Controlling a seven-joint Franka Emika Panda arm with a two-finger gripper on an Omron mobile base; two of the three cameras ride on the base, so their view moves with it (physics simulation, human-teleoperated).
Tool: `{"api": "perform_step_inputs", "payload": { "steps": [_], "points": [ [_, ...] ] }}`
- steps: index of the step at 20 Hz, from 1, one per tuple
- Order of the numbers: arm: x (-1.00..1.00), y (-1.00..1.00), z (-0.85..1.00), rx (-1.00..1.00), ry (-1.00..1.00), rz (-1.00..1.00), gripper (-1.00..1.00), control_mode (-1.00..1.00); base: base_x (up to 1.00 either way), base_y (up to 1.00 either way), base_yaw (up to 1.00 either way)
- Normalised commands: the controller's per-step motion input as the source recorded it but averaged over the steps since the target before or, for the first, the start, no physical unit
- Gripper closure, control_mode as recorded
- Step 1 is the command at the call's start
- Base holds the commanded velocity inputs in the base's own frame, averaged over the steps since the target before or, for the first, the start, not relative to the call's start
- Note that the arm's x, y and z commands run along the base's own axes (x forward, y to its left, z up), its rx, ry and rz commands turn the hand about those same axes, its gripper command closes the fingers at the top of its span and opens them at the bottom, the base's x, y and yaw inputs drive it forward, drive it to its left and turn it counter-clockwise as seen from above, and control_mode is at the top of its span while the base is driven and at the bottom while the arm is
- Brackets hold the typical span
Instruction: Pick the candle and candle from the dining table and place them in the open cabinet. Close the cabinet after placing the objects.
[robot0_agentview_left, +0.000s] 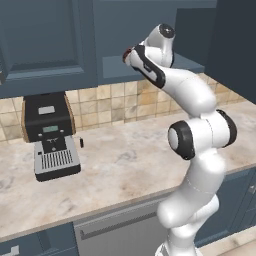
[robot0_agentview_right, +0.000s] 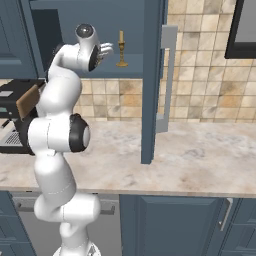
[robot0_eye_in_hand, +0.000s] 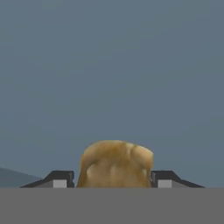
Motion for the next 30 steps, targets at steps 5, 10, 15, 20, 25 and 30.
{"api": "perform_step_inputs", "payload": {
  "steps": [5, 10, 15, 20, 25, 30],
  "points": [
    [0.2, 0.17, -0.35, 0.0, 0.01, 0.02, -1.0, -1.0, 0.0, 0.0, 0.0],
    [-0.1, 0.02, -0.16, 0.0, 0.0, 0.01, -1.0, -1.0, 0.0, 0.0, 0.0],
    [-0.28, 0.0, -0.07, 0.0, 0.0, 0.02, -1.0, -1.0, 0.0, 0.0, 0.0],
    [-0.37, 0.0, -0.03, 0.0, -0.02, 0.03, -1.0, -1.0, 0.0, 0.0, 0.0],
    [-0.71, 0.0, 0.0, 0.0, -0.07, 0.03, -1.0, -1.0, 0.0, 0.0, 0.0],
    [-0.81, 0.0, 0.0, 0.0, -0.09, 0.03, -1.0, -1.0, 0.0, 0.0, 0.0]
  ]
}}
